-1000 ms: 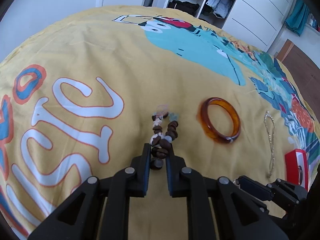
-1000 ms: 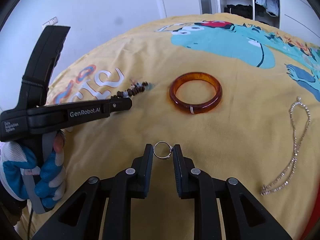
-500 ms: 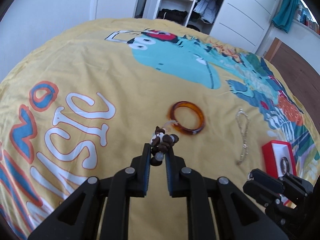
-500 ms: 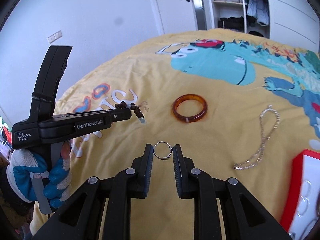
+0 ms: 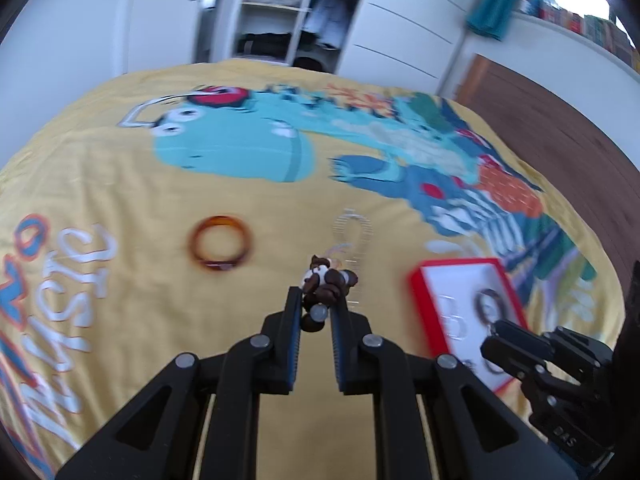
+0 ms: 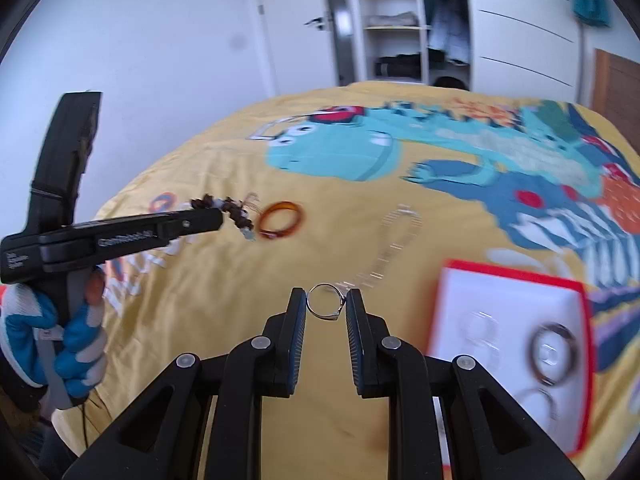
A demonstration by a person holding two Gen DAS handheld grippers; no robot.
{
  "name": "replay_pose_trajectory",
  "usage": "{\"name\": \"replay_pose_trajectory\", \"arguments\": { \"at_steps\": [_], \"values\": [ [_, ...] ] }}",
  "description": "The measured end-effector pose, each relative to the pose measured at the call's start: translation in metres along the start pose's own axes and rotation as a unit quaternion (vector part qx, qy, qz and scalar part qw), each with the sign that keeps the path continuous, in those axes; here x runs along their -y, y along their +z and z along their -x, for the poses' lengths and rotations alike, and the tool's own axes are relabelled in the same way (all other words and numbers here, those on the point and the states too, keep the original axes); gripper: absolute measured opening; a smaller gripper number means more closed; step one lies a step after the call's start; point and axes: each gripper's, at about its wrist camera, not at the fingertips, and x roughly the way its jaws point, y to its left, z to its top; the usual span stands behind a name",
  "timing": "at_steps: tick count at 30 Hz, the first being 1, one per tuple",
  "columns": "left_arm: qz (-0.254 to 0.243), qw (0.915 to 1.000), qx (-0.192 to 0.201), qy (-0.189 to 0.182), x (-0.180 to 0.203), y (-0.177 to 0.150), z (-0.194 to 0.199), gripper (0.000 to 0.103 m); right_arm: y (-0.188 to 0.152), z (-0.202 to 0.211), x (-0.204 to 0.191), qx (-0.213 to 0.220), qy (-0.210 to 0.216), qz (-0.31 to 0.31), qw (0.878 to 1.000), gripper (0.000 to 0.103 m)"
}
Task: Organize jewelry
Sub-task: 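Carry bracelet and ring into the red box and open both tools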
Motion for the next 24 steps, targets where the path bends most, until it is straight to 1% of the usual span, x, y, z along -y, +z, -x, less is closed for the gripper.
{"name": "replay_pose_trajectory", "arguments": {
  "at_steps": [6, 12, 17, 21, 24],
  "values": [
    [-0.036, 0.9984, -0.015, -0.041, 0.069, -0.006, -0.018, 0.013, -0.024, 0.022, 0.060, -0.010, -0.045, -0.031, 0.998, 0.020],
    [-0.065, 0.9948, -0.040, -0.067, 0.128, -0.018, -0.046, 0.013, -0.046, 0.025, 0.107, -0.027, -0.068, -0.061, 0.995, 0.020],
    [-0.082, 0.9919, -0.063, -0.074, 0.160, -0.030, -0.069, 0.013, -0.061, 0.015, 0.136, -0.049, -0.071, -0.077, 0.993, 0.020],
    [-0.103, 0.9890, -0.083, -0.065, 0.181, -0.042, -0.089, 0.013, -0.073, 0.005, 0.151, -0.069, -0.071, -0.082, 0.992, 0.020],
    [-0.109, 0.9877, -0.097, -0.057, 0.186, -0.049, -0.102, 0.013, -0.078, -0.001, 0.156, -0.081, -0.074, -0.081, 0.991, 0.020]
  ]
}}
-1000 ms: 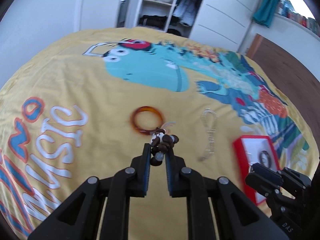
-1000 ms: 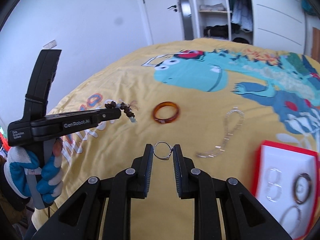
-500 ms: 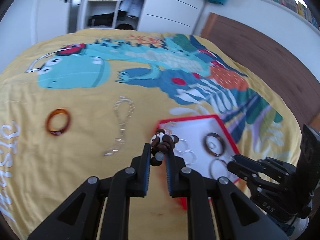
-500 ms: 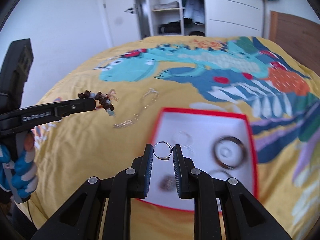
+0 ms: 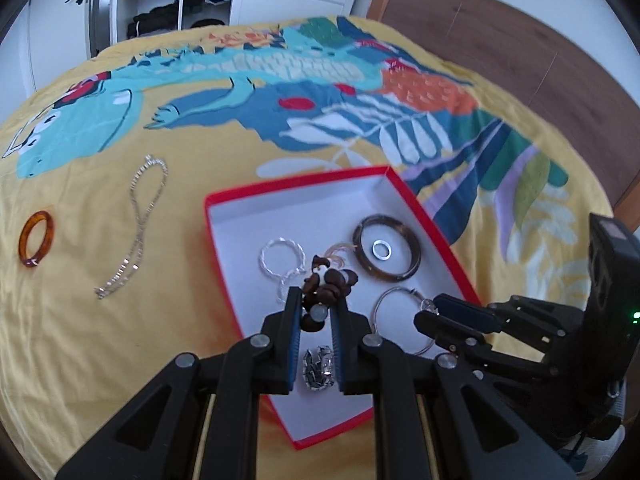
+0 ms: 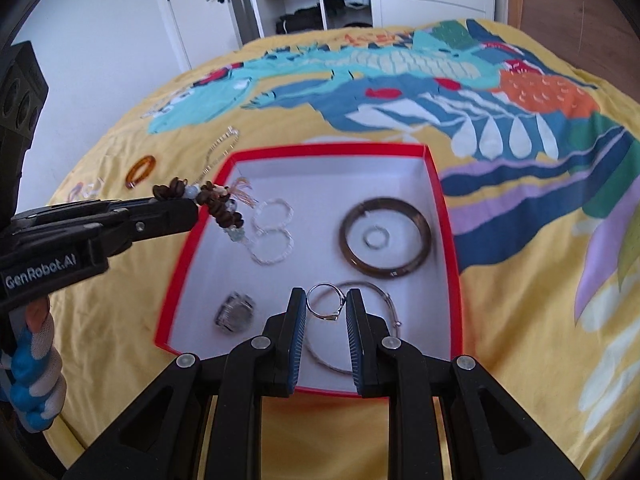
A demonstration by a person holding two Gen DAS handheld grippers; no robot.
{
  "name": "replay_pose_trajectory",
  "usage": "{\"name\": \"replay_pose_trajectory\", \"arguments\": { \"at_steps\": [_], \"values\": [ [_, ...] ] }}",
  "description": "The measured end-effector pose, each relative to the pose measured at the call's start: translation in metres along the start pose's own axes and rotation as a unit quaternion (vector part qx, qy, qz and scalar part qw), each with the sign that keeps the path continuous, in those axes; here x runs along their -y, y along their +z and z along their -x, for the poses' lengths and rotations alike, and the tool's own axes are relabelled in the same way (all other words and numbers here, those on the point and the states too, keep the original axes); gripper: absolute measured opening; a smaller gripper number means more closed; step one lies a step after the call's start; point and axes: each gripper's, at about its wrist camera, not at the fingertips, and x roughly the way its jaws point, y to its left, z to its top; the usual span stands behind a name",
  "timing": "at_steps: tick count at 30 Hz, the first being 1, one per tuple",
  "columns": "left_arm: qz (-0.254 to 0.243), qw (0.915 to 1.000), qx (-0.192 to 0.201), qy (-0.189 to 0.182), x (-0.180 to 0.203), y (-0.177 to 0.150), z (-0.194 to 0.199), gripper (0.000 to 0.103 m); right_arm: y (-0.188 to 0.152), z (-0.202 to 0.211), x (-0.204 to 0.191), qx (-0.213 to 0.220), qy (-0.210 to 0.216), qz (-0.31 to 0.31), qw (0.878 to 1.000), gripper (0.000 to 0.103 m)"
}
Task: Organize jewelry
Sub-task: 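Carry bracelet and ring into the red box and open both tools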
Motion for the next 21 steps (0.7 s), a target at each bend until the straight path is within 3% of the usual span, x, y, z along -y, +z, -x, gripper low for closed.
{"name": "replay_pose_trajectory", "arguments": {
  "at_steps": [9, 21],
  "values": [
    [-0.001, 0.9991, -0.036, 0.023, -0.001, -0.013, -0.036, 0.013, -0.006, -0.023, 0.011, -0.037, -0.003, 0.011, 0.999, 0.020],
    [0.001, 0.9976, -0.064, 0.028, -0.007, -0.021, -0.057, 0.013, -0.007, -0.040, 0.011, -0.065, -0.005, 0.030, 0.997, 0.020]
  ]
}}
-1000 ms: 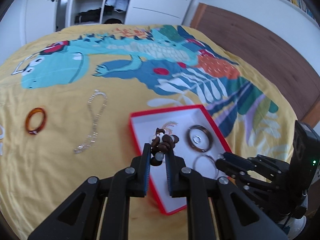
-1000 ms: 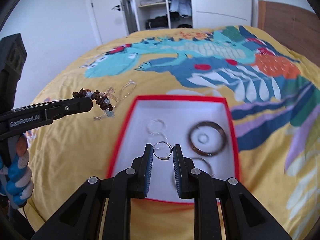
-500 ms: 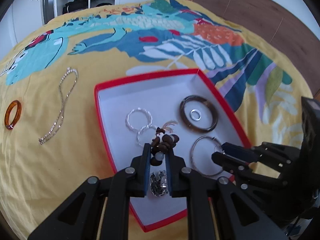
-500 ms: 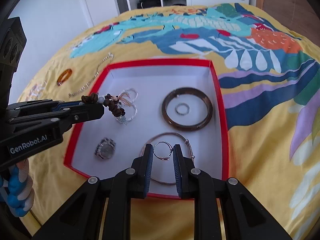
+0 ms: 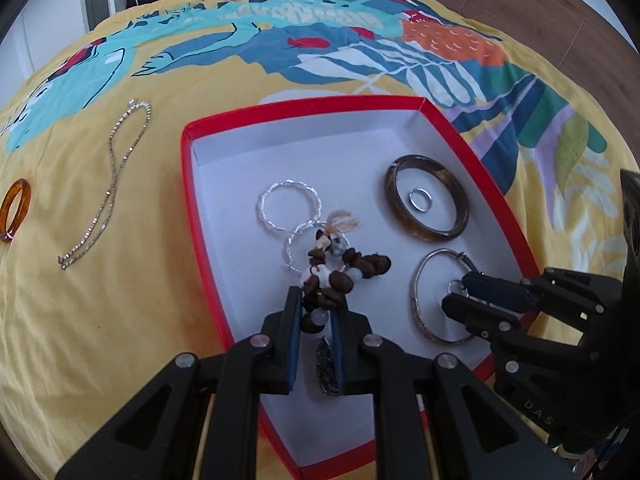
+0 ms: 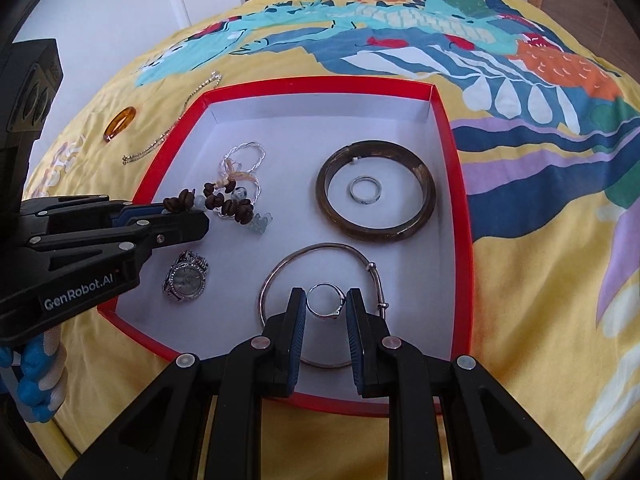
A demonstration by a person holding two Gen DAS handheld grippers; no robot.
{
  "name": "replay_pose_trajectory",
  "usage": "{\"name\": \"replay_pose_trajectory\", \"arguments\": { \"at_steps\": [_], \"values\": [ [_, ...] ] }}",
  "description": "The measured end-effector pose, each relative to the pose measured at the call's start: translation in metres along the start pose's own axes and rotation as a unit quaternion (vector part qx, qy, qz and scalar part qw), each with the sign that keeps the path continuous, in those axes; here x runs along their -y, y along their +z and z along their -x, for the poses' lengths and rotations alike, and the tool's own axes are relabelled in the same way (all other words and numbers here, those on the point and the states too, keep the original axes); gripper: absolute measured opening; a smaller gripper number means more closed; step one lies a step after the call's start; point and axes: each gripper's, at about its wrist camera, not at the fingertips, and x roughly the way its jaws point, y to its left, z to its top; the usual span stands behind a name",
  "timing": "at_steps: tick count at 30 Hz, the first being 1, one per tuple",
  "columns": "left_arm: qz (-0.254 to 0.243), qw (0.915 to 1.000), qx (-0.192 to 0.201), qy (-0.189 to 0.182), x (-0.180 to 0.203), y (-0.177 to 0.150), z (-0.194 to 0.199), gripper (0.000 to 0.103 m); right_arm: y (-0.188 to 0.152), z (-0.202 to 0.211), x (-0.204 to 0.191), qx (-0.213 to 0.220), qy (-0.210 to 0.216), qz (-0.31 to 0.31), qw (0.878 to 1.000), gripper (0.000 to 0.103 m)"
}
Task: Organize jewelry
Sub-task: 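Carry bracelet and ring into the red box and open both tools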
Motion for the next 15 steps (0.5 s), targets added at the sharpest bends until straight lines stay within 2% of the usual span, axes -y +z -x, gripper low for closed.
{"name": "replay_pose_trajectory", "arguments": {
  "at_steps": [11, 15],
  "values": [
    [0.005, 0.9999, -0.007, -0.008, 0.0003, -0.0018, 0.0018, 0.014, -0.0012, 0.0010, -0.0023, -0.008, -0.007, 0.009, 1.000, 0.021],
    [0.001, 0.9999, -0.010, -0.004, 0.0019, -0.0036, 0.0045, 0.015, -0.0033, 0.0032, -0.0005, -0.012, -0.007, 0.004, 1.000, 0.025]
  ]
}}
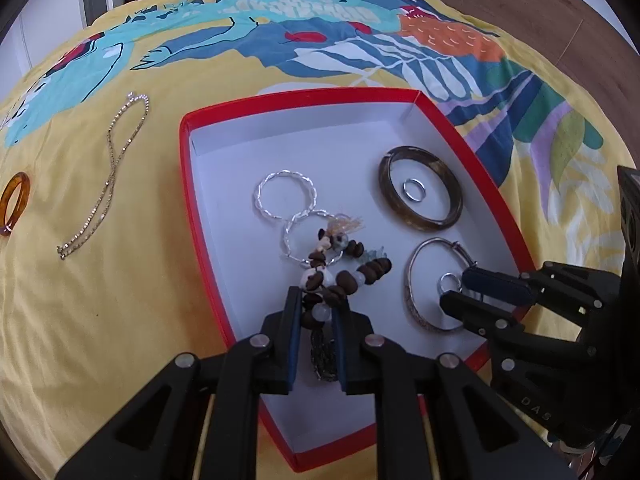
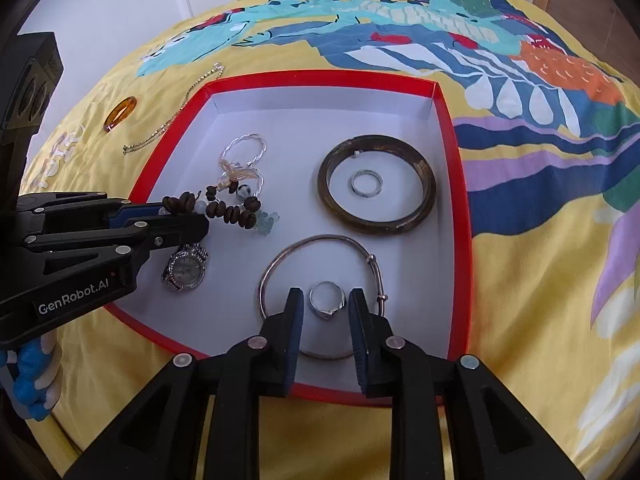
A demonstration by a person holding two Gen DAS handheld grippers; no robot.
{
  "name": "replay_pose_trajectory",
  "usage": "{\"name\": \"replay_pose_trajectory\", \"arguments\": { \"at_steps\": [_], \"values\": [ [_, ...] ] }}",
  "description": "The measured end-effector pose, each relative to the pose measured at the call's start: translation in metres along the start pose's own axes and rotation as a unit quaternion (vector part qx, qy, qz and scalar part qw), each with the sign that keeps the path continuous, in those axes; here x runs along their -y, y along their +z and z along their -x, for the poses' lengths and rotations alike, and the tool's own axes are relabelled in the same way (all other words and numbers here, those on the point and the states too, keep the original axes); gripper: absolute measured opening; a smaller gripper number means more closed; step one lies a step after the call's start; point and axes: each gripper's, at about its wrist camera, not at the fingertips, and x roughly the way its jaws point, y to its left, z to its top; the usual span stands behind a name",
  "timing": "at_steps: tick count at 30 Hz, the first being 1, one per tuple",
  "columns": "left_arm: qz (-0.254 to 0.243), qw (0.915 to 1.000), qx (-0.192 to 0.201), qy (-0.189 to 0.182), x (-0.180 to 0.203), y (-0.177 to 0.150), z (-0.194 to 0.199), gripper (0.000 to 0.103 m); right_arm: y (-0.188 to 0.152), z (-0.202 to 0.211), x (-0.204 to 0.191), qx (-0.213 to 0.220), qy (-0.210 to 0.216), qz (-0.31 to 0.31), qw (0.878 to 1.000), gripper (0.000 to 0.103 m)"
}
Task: Organize jewelry
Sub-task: 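Carry bracelet and ring into the red box and open both tools, then withdraw both tools from the box toward the amber bangle and rhinestone chain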
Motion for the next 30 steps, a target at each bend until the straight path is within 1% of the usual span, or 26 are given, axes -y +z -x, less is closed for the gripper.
{"name": "replay_pose_trajectory", "arguments": {
  "at_steps": [6, 10, 16, 21, 24, 30],
  "values": [
    [-0.003, 1.0000, 0.005, -0.003, 0.001, -0.002, 0.012, 0.018, -0.006, 0.011, 0.002, 0.006, 0.000, -0.010, 1.000, 0.031],
    [-0.007, 0.9998, 0.017, -0.009, 0.004, -0.002, 0.028, 0.019, -0.011, 0.024, 0.002, 0.015, -0.002, -0.022, 1.000, 0.035],
    [-0.010, 0.9989, 0.043, -0.014, 0.005, -0.008, 0.061, 0.019, -0.016, 0.047, -0.003, 0.031, -0.007, -0.036, 0.999, 0.038],
    [0.000, 0.9977, 0.067, -0.010, -0.006, -0.021, 0.091, 0.019, -0.020, 0.075, -0.016, 0.052, -0.009, -0.043, 0.998, 0.040],
    [0.000, 0.9968, 0.079, 0.002, -0.014, -0.032, 0.110, 0.019, -0.021, 0.088, -0.026, 0.062, -0.007, -0.043, 0.997, 0.041],
    [0.011, 0.9961, 0.086, 0.018, -0.033, -0.056, 0.147, 0.019, -0.026, 0.114, -0.053, 0.078, 0.000, -0.040, 0.996, 0.042]
  ]
}}
